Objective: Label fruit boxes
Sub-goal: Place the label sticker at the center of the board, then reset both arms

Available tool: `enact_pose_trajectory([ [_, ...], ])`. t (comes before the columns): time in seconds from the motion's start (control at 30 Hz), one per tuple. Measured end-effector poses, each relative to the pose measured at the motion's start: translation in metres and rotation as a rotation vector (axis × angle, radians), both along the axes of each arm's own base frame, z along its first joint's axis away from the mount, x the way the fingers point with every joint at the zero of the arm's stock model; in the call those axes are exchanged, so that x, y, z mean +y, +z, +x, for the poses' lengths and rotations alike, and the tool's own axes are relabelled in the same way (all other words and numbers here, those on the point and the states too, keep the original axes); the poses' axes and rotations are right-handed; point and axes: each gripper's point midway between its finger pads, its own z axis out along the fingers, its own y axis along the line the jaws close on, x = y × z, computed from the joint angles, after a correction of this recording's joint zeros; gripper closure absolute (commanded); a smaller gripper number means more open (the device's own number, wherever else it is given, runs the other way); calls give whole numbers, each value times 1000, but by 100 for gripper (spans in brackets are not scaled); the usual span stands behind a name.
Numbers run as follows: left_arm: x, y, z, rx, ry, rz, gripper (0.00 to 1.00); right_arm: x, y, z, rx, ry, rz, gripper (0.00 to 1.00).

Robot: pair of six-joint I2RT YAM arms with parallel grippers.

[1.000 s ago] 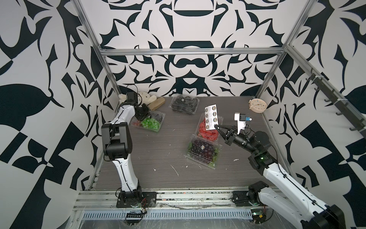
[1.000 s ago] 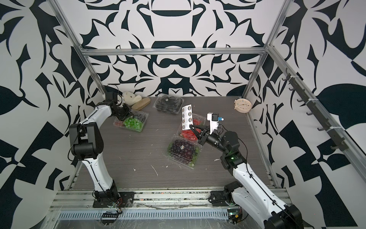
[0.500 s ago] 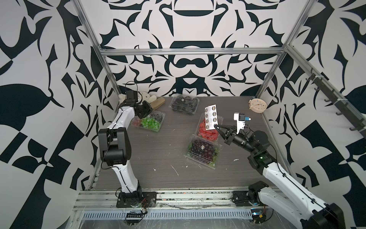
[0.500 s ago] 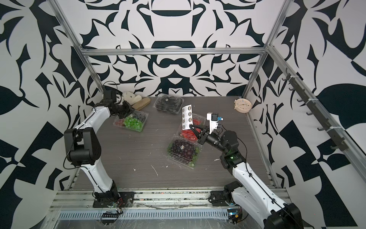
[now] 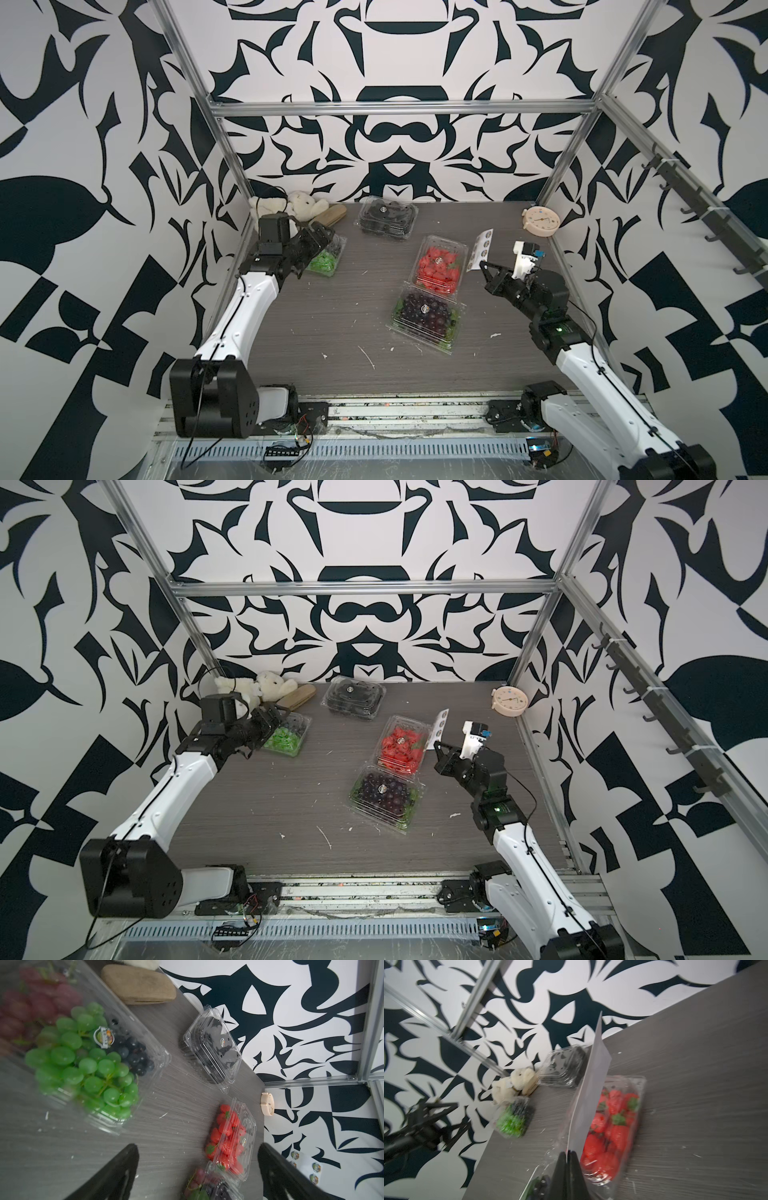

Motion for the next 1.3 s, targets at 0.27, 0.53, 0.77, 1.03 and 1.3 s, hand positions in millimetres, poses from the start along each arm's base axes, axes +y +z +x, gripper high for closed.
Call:
enact_pose_trajectory([
  [0.27, 11, 0, -37, -67, 49, 21, 0, -40, -55, 16, 187, -124, 28, 98],
  [0.53, 20, -20, -50, -49, 80, 67, 0, -45, -111, 13, 368, -136, 49, 54],
  [0.77, 41, -20, -54, -74, 170, 148, 0, -58, -117, -1, 401, -182, -37, 1],
  [1.03, 95, -48, -57, -6, 421, 343, 0, -79, -88, -12, 301, -273, -147, 1],
  [1.3, 135, -102, -66, 59, 519, 610, 0, -96, -85, -3, 211, -374, -324, 0],
])
